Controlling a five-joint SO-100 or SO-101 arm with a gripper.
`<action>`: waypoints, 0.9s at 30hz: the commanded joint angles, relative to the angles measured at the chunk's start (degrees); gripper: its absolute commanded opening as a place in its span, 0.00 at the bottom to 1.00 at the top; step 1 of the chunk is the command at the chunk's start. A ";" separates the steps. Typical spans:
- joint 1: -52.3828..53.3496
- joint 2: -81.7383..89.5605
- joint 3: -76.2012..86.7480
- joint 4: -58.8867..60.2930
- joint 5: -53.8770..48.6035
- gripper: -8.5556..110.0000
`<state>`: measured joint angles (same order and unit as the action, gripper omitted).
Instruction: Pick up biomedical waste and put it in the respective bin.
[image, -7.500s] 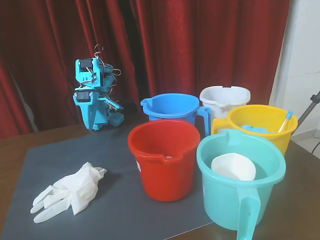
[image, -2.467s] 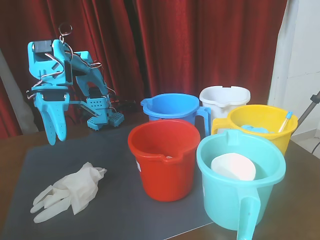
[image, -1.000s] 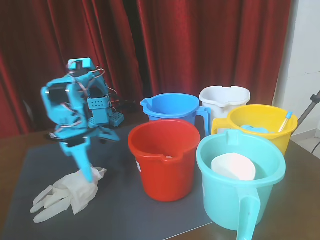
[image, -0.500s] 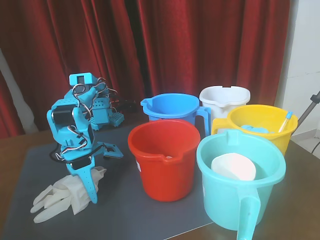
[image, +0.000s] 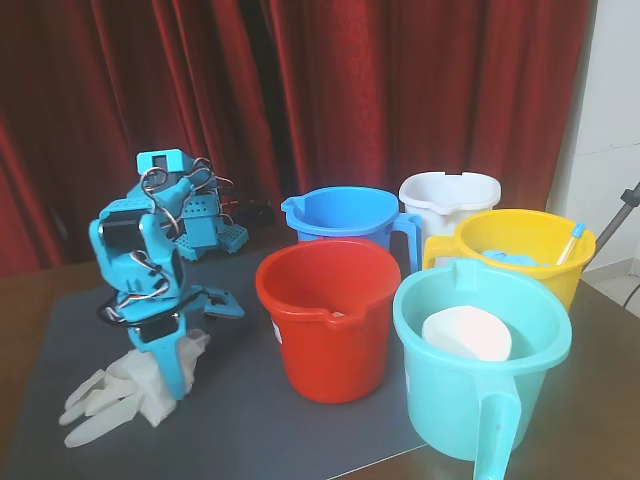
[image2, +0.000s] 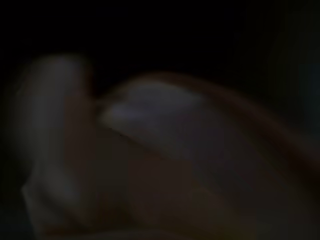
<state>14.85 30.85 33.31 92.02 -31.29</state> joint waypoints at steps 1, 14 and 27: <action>0.88 2.55 -3.43 0.70 0.00 0.06; 0.26 7.73 -4.39 4.04 27.86 0.07; 0.00 7.82 -29.09 19.16 38.50 0.07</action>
<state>15.64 33.05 9.49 92.37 6.59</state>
